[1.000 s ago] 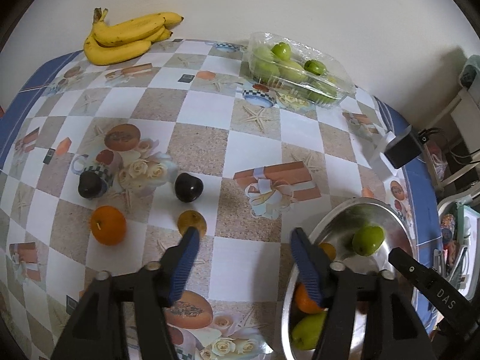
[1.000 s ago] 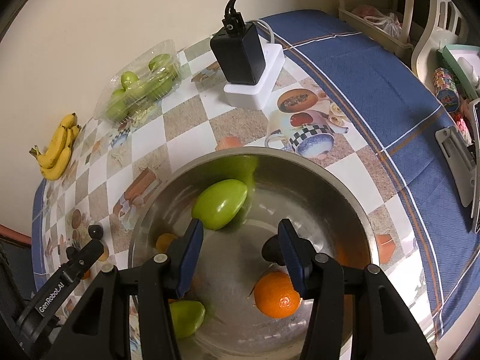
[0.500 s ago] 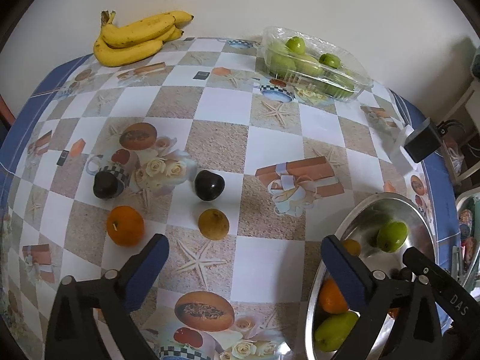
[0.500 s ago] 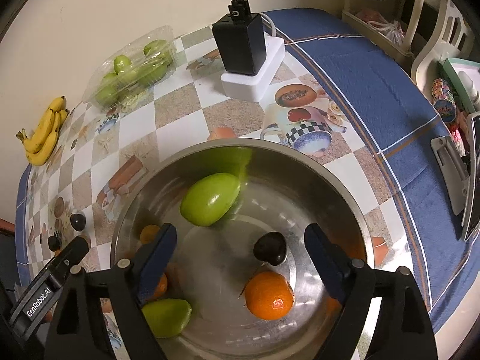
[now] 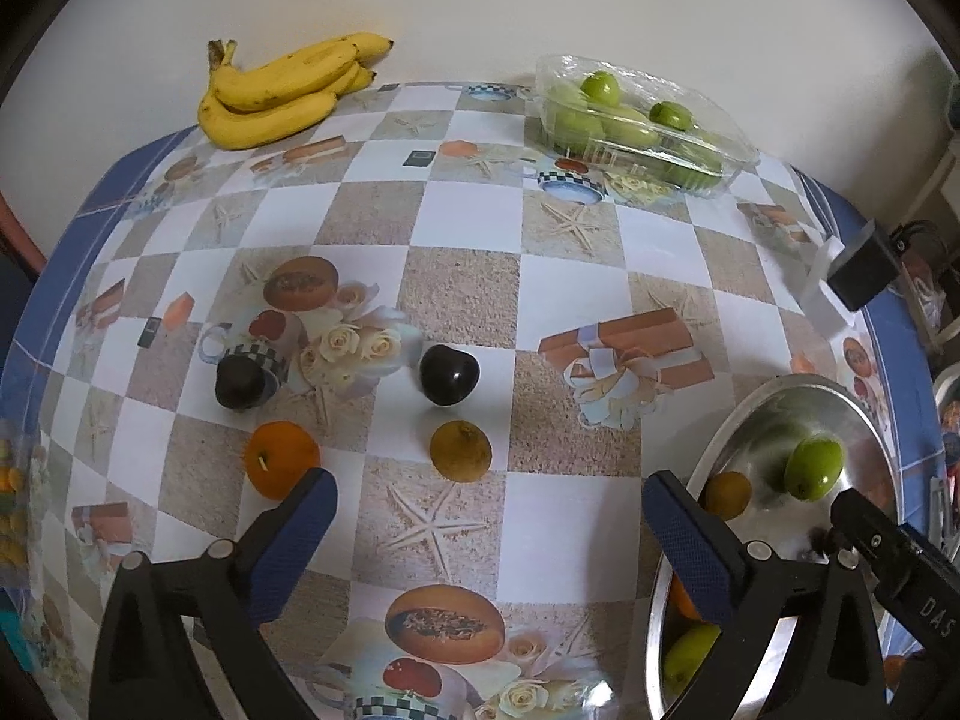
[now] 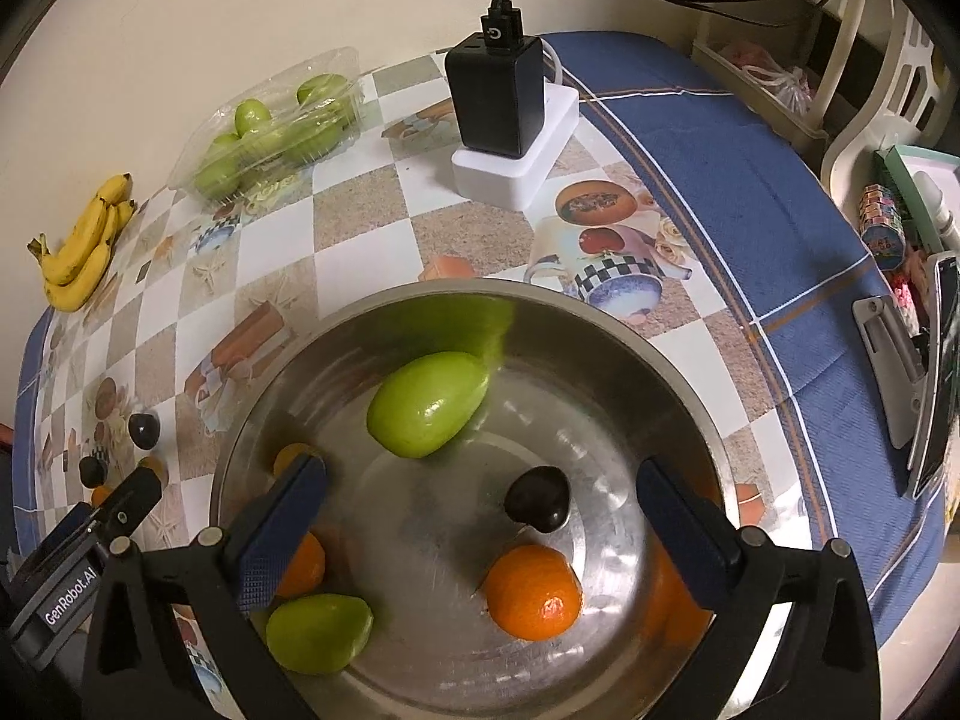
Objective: Organize fruits
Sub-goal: 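Withdraw both open tools from the basin toward the remaining fruits, then grasp a brown kiwi with the right tool while the left tool grasps a dark plum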
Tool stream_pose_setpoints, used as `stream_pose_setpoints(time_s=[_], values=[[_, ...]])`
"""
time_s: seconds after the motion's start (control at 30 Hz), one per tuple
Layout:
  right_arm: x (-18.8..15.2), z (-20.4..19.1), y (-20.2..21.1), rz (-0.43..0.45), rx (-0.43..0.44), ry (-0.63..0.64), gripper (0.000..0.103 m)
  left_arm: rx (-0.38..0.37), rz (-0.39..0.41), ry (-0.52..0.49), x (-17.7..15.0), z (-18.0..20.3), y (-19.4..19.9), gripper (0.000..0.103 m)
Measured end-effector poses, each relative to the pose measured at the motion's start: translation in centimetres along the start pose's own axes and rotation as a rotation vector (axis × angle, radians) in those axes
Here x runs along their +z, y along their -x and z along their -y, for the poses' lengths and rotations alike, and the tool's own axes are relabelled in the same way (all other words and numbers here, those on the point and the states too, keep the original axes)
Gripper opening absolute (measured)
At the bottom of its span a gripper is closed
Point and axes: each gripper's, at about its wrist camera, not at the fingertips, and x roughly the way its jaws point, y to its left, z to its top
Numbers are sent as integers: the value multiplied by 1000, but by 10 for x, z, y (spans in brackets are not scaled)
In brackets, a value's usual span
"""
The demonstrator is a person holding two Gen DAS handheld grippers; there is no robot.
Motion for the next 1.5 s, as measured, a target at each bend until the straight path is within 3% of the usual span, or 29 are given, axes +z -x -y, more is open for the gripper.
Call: stream_pose_setpoints(time_s=[0.77, 1.5], values=[[-17, -47, 9, -65, 15, 88, 103, 57, 0, -101, 4, -46, 19, 103], [-42, -167, 4, -68, 157, 295, 103, 87, 51, 89, 11, -144, 28, 103]])
